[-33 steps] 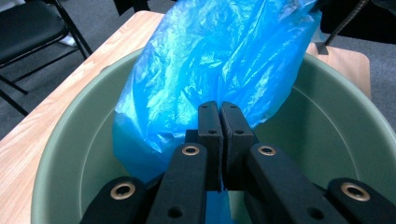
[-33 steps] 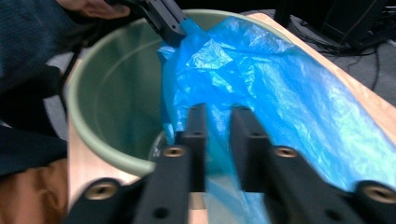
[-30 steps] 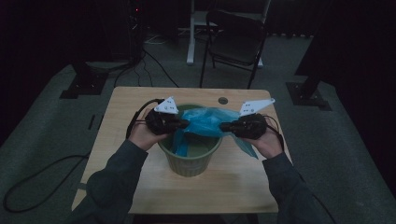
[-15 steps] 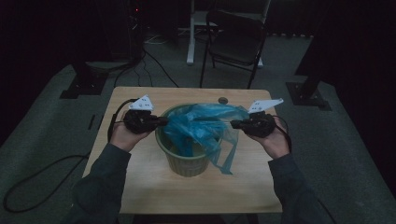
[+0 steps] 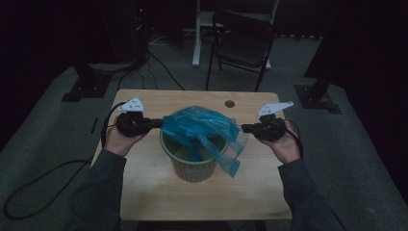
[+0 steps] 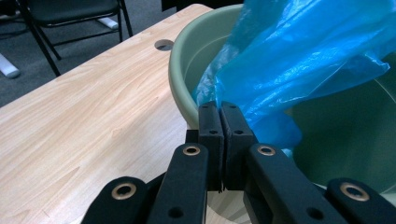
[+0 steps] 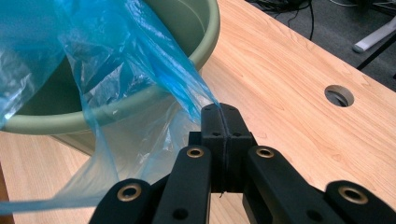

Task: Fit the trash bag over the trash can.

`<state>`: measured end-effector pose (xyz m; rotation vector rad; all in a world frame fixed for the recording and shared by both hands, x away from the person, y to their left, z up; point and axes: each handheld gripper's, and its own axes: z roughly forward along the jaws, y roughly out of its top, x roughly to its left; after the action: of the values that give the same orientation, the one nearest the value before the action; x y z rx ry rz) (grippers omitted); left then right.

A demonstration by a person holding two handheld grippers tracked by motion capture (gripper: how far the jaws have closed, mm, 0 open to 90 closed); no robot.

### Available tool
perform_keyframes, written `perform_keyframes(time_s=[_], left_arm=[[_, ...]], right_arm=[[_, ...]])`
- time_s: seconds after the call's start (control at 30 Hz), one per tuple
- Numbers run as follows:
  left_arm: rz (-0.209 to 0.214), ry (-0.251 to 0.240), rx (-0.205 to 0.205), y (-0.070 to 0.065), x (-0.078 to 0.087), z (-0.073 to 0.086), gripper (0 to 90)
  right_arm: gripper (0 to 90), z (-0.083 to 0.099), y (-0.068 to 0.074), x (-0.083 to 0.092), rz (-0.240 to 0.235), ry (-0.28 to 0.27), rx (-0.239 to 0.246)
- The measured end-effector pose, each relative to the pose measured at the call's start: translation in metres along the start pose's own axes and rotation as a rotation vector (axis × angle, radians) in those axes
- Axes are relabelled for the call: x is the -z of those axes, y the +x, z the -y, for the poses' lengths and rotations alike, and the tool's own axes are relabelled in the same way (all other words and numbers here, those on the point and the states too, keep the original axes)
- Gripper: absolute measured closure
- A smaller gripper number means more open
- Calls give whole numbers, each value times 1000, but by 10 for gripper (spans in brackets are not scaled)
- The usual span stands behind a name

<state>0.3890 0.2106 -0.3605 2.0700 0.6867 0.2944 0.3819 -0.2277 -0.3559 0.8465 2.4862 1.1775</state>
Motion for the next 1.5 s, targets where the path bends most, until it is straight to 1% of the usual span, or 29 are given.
perform_keyframes(time_s=[0.03,0.13,0.17,0.2,0.23,0.27,0.3,0.37,0.47,0.6,0.67,0.7,0.9,0.93,1.03,1.07,1.13,1.2,1.23,1.3,1.33,1.37,1.4,1.43,1.47,1.5], left_arm=[[-2,0,-2,0,0,-1,887],[-1,1,-4,-1,0,-1,886],[-2,1,-4,-1,0,-1,886],[-2,-1,-3,-1,0,-1,886],[-2,-1,-3,-1,0,-1,886],[-2,-1,-4,-1,0,-1,886],[-2,-2,-5,-1,0,-1,886],[-2,0,-7,-1,-1,-1,885],[-3,-1,-8,-2,-1,-1,884],[-3,-2,-7,-1,-1,-2,881],[-4,0,-9,-1,-1,-2,879],[-4,0,-9,-2,-1,-2,875],[-2,0,-11,-2,-2,-3,864],[-1,1,-15,-2,-3,-3,862],[-2,0,-16,-3,-4,-4,860],[-2,0,-16,-3,-4,-4,860],[-4,1,-17,-3,-4,-4,859],[-4,2,-18,-3,-4,-4,859],[-4,2,-18,-3,-4,-4,858],[-4,2,-19,-3,-4,-4,857],[-4,2,-19,-3,-5,-5,855],[-4,2,-20,-3,-5,-5,855],[-6,3,-20,-4,-4,-5,855],[-8,4,-22,-4,-4,-5,853],[-9,5,-23,-4,-4,-4,853],[-10,5,-20,-3,-4,-4,849]], right_arm=[[821,-2,2,2,-35,-18,12],[742,-5,5,6,-54,-47,27],[742,-5,5,6,-54,-47,27],[709,-6,6,7,-55,-55,30],[709,-6,6,7,-55,-55,30],[684,-8,8,9,-52,-68,40],[675,-10,9,12,-61,-88,45],[652,-13,12,14,-68,-101,55],[644,-14,12,15,-69,-108,62],[618,-16,12,13,-82,-121,63],[610,-19,13,10,-96,-126,67],[606,-22,15,8,-104,-124,77],[587,-29,18,2,-119,-125,96],[579,-35,20,-3,-133,-127,108],[570,-40,21,-9,-153,-121,117],[570,-40,21,-9,-153,-121,117],[559,-46,23,-19,-162,-99,132],[558,-47,24,-21,-163,-95,131],[554,-50,24,-26,-174,-101,135],[554,-50,24,-26,-174,-101,135],[542,-55,25,-31,-196,-104,134],[542,-55,25,-31,-196,-104,134],[539,-56,25,-32,-203,-102,134],[533,-58,26,-33,-220,-108,134],[533,-58,26,-33,-220,-108,134],[521,-58,27,-32,-232,-120,132]])
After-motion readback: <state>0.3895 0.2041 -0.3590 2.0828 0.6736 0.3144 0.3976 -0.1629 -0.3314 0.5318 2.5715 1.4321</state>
